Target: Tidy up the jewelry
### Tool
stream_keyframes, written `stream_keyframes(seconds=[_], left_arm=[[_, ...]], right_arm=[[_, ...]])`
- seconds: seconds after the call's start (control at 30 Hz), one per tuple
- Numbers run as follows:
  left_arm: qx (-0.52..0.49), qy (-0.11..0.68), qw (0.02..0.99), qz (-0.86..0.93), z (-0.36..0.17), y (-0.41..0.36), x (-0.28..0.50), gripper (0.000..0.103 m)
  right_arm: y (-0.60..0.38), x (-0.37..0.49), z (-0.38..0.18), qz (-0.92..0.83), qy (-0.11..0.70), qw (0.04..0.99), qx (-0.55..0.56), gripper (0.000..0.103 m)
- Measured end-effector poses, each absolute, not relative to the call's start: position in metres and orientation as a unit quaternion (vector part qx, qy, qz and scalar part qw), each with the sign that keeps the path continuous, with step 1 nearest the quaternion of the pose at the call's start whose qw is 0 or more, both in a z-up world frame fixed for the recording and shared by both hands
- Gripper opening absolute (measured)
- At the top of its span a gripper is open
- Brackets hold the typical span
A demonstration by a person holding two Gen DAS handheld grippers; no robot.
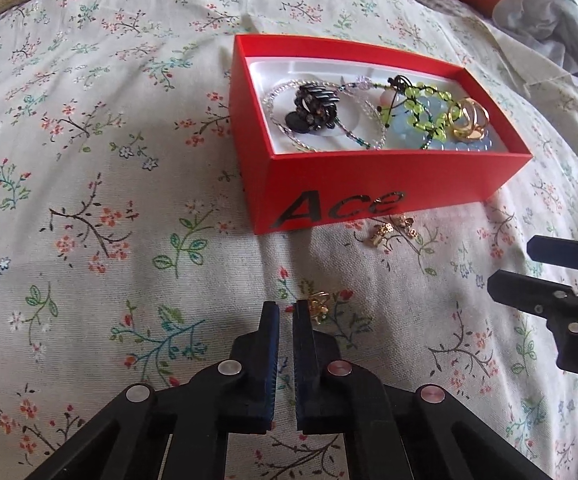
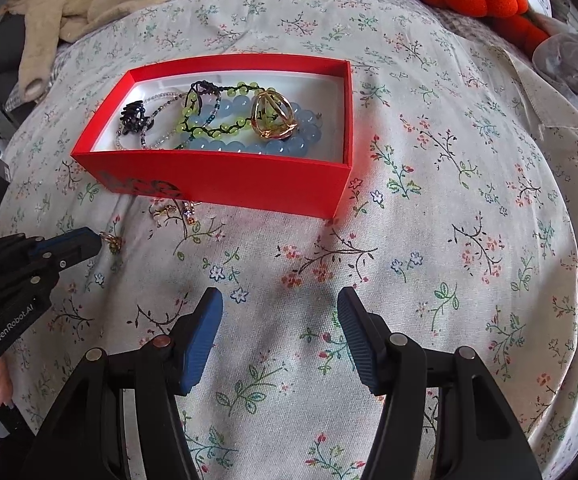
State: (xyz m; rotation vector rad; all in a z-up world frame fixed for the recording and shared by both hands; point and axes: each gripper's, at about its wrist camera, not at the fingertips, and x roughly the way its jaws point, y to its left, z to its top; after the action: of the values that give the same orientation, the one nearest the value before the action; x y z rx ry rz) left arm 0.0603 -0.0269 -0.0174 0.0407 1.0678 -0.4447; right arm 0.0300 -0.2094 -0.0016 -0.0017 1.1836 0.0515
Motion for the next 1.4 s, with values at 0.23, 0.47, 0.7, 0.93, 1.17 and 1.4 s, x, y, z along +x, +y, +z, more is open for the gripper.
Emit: stream_keyframes(seconds=[0.23, 0.47, 0.7, 0.93, 1.17, 1.4], left_arm=[[0.016, 0.51, 0.83, -0.223, -0.02, -0.022, 0.062, 0.002], [0.066, 0.509, 0.823, -0.243, -0.03, -0.043, 0.057, 0.016], [0.039, 0.511, 0.826, -0.235, -0.03, -0.045, 0.066, 0.016], [0.023, 0.506, 0.829, -0.238, -0.02, -0.042, 0.067, 0.0], [-0.019, 0.493, 0.841, -0.221, 0.003, -0.018, 0.075, 0.0], [-0.04, 0.503, 0.838, -0.209, 0.006, -0.004, 0.079, 0.0]], right_arm=[[-0.2, 0.039, -0.004, 0.024, 0.56, 0.828, 0.005, 0.062], [-0.199, 0.043, -0.006, 0.023, 0.562, 0.827, 0.017, 0.062], [-0.2, 0.042, -0.007, 0.023, 0.562, 0.826, 0.019, 0.062], [-0.206, 0.042, 0.0, 0.023, 0.557, 0.829, 0.03, 0.062], [-0.231, 0.047, 0.018, 0.009, 0.538, 0.839, 0.078, 0.062], [-0.229, 0.054, 0.009, 0.011, 0.552, 0.827, 0.109, 0.049]])
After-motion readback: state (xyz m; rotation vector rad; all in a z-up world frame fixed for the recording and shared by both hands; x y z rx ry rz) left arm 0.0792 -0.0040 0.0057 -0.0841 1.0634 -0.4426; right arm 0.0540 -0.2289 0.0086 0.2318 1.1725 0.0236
